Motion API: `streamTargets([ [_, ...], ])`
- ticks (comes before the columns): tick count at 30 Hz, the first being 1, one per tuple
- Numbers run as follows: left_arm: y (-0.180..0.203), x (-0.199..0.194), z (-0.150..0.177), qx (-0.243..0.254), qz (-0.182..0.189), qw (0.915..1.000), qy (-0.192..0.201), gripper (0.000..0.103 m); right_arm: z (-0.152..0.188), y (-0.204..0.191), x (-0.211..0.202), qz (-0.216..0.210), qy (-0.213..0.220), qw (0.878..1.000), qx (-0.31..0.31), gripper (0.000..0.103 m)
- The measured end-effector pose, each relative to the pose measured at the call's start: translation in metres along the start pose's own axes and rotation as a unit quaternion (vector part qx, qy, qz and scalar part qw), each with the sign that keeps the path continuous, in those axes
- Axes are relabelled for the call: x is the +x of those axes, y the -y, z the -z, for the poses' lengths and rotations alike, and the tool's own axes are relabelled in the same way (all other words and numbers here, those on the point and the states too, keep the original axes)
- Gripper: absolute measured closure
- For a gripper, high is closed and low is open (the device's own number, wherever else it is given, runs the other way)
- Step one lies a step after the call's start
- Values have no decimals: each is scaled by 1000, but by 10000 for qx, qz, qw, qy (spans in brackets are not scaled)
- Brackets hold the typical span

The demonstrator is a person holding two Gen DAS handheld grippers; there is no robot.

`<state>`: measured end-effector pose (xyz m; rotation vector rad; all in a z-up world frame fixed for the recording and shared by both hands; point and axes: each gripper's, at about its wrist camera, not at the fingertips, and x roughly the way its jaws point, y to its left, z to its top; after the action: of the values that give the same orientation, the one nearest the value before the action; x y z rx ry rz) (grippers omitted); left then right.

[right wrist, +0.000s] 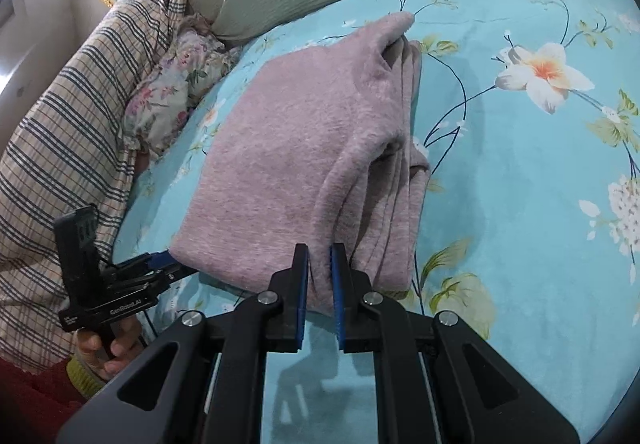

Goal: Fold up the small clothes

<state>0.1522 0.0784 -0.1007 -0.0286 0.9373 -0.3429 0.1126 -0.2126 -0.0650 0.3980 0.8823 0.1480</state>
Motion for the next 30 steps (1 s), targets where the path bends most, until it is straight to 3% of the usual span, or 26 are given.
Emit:
streamTargets([
  [2,0,0,1,-9,-115,9999,47,58,3,-5,0,131,5,9998,-179,87],
  [4,-6,3,1,-241,-82,9997,-11,58,5,-11,3,263,-44,9991,-340,70],
  [8,-4,3,0,-294,-108,9995,-5,64,8,-14,11,358,-90,9984,-422,70],
  [9,-3,3,-1,-279,-117,9995,-3,68,7,-11,12,280,-99,9990,-321,73],
  [10,-2,4,-2,-281,-121,9995,-4,71,4,-7,13,207,-118,9996,-180,96],
  [13,2,3,-6,-308,-39,9995,-59,93,-11,-3,-11,-87,195,9997,98,96],
  [15,8,-1,-7,-258,-120,9996,-9,94,-22,-12,-43,-121,662,9976,-140,96],
  [16,11,-3,-7,-213,-122,9997,4,95,-24,-12,-47,-49,692,9973,-244,96],
  [22,5,9,-2,-356,-153,9990,-241,95,2,26,4,304,-194,9993,-96,96],
  [26,-3,5,0,-356,64,9986,-375,94,12,44,5,322,-100,9988,358,96],
  [28,-5,-3,4,-222,72,9988,-431,94,10,42,-6,531,-58,9979,364,82],
  [30,-6,-15,7,-88,148,9991,-380,94,3,37,-26,594,180,9973,403,81],
])
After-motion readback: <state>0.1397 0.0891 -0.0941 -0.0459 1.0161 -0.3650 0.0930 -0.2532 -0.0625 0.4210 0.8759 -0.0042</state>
